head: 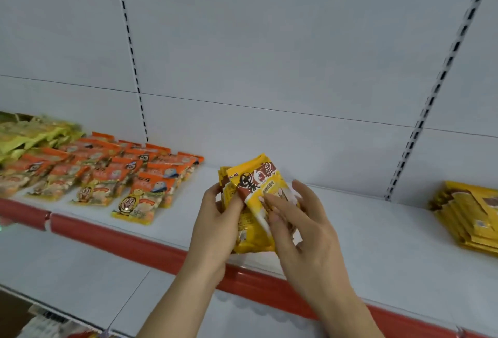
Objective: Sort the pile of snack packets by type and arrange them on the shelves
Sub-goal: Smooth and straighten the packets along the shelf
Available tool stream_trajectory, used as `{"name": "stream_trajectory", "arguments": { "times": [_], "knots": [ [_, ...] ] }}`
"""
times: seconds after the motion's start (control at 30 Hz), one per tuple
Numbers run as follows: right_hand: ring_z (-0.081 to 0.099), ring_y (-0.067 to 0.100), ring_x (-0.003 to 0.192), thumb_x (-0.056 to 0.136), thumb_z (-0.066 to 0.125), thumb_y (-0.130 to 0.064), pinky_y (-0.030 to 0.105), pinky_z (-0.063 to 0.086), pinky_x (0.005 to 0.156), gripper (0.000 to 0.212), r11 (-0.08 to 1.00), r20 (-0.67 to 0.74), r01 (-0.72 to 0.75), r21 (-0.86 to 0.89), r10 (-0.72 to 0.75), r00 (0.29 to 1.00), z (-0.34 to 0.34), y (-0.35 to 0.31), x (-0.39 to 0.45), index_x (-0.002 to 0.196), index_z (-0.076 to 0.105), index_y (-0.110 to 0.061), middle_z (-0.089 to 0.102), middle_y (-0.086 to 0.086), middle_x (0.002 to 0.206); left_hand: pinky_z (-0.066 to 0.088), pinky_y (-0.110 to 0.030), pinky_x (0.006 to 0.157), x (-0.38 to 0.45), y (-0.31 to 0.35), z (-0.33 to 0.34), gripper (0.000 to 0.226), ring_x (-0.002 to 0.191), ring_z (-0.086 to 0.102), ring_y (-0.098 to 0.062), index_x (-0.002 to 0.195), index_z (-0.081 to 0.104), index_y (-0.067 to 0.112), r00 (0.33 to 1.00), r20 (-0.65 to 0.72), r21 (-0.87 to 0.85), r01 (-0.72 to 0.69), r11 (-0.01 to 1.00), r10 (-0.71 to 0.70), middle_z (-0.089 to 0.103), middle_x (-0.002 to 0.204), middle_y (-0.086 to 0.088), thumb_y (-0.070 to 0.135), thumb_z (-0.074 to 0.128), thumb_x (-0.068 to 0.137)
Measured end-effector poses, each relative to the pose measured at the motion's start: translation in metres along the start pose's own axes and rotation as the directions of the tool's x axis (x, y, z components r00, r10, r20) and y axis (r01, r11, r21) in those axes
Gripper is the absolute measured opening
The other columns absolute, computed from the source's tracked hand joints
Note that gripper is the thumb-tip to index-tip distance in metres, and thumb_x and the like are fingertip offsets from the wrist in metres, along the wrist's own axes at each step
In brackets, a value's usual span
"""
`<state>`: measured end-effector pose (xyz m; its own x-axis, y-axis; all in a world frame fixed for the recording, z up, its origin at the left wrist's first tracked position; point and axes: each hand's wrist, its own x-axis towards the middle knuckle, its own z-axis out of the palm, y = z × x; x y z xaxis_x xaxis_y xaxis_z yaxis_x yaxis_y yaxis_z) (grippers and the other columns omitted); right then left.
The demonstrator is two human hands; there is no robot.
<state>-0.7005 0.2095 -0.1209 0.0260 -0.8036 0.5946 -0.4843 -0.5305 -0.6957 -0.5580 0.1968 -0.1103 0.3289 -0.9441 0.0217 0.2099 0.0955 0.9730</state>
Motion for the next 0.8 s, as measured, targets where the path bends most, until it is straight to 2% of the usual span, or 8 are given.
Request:
{"name": "stream_trajectory", "arguments": {
  "times": [0.17, 0.23, 0.33, 0.43, 0.5, 0.67, 0.73, 0.8],
  "knots": [
    [0.058, -0.004, 0.104, 0.088, 0.069, -0.046, 0.016, 0.051, 0.08, 0.039, 0.994, 0.138, -0.113, 0.005, 0.111, 0.984, 0.008, 0.011, 0.034, 0.124, 0.055, -0.052, 0.054, -0.033, 0.118, 0.063, -0.041, 0.073, 0.034, 0.005, -0.002, 0.021, 0.08, 0.078, -0.013, 0.118, 0.055, 0.042, 1.0, -0.005, -0.004, -0.011, 1.0, 0.011, 0.078, 0.088, 0.017, 0.04, 0.063, 0.099],
    [0.062, -0.002, 0.097, 0.088, 0.072, -0.037, 0.019, 0.053, 0.075, 0.036, 0.973, 0.157, -0.215, 0.086, 0.199, 0.967, 0.009, 0.016, 0.048, 0.117, 0.057, -0.053, 0.06, -0.025, 0.112, 0.063, -0.038, 0.069, 0.047, 0.006, -0.007, 0.023, 0.08, 0.078, -0.01, 0.118, 0.056, 0.041, 0.999, -0.012, 0.004, -0.03, 1.0, 0.03, 0.077, 0.086, 0.018, 0.037, 0.065, 0.098],
    [0.065, 0.004, 0.086, 0.091, 0.069, -0.024, 0.023, 0.053, 0.072, 0.028, 0.946, 0.005, -0.308, 0.1, 0.309, 0.951, 0.014, 0.028, 0.073, 0.106, 0.062, -0.047, 0.067, -0.012, 0.106, 0.059, -0.022, 0.057, 0.064, 0.002, -0.021, 0.028, 0.075, 0.075, 0.0, 0.123, 0.056, 0.037, 0.999, -0.019, 0.033, -0.039, 0.999, 0.04, 0.076, 0.082, 0.023, 0.034, 0.067, 0.098],
    [0.067, 0.013, 0.092, 0.094, 0.065, -0.022, 0.039, 0.056, 0.082, 0.027, 0.91, -0.078, -0.399, 0.109, 0.408, 0.909, 0.031, 0.032, 0.091, 0.113, 0.065, -0.041, 0.068, -0.004, 0.112, 0.059, -0.023, 0.056, 0.079, 0.005, -0.039, 0.023, 0.075, 0.076, -0.005, 0.12, 0.06, 0.037, 0.999, -0.03, 0.036, -0.029, 0.999, 0.03, 0.076, 0.083, 0.021, 0.034, 0.067, 0.098],
    [0.066, 0.015, 0.099, 0.095, 0.063, -0.021, 0.036, 0.054, 0.085, 0.032, 0.893, -0.038, -0.437, 0.108, 0.443, 0.896, 0.051, 0.03, 0.102, 0.122, 0.063, -0.038, 0.066, -0.003, 0.117, 0.057, -0.022, 0.055, 0.091, 0.013, -0.056, 0.016, 0.073, 0.075, -0.002, 0.112, 0.06, 0.038, 0.998, -0.033, 0.058, -0.053, 0.997, 0.055, 0.075, 0.082, 0.026, 0.034, 0.066, 0.098],
    [0.063, 0.017, 0.102, 0.094, 0.063, -0.015, 0.029, 0.047, 0.082, 0.046, 0.861, 0.015, -0.509, 0.014, 0.509, 0.861, 0.109, 0.014, 0.127, 0.139, 0.058, -0.024, 0.065, -0.001, 0.119, 0.06, -0.034, 0.064, 0.123, 0.038, -0.108, 0.014, 0.077, 0.078, -0.012, 0.111, 0.064, 0.036, 0.997, -0.044, 0.027, -0.058, 0.998, 0.059, 0.079, 0.089, 0.015, 0.037, 0.067, 0.097],
    [0.065, 0.022, 0.101, 0.092, 0.064, -0.015, 0.033, 0.051, 0.086, 0.04, 0.848, 0.067, -0.526, -0.059, 0.529, 0.846, 0.135, 0.012, 0.133, 0.131, 0.063, -0.02, 0.068, 0.003, 0.114, 0.062, -0.038, 0.065, 0.134, 0.046, -0.127, 0.026, 0.081, 0.079, -0.017, 0.119, 0.064, 0.034, 0.999, 0.019, 0.032, -0.033, 0.999, 0.033, 0.08, 0.094, 0.01, 0.04, 0.068, 0.095],
    [0.065, 0.028, 0.096, 0.09, 0.062, -0.02, 0.036, 0.052, 0.083, 0.02, 0.835, 0.12, -0.484, -0.261, 0.525, 0.842, 0.163, 0.017, 0.136, 0.109, 0.067, -0.018, 0.07, 0.008, 0.105, 0.064, -0.047, 0.075, 0.144, 0.049, -0.139, 0.037, 0.086, 0.079, -0.021, 0.127, 0.063, 0.031, 0.993, 0.119, 0.044, 0.022, 0.999, -0.027, 0.08, 0.101, 0.004, 0.042, 0.069, 0.093]
  ]
}}
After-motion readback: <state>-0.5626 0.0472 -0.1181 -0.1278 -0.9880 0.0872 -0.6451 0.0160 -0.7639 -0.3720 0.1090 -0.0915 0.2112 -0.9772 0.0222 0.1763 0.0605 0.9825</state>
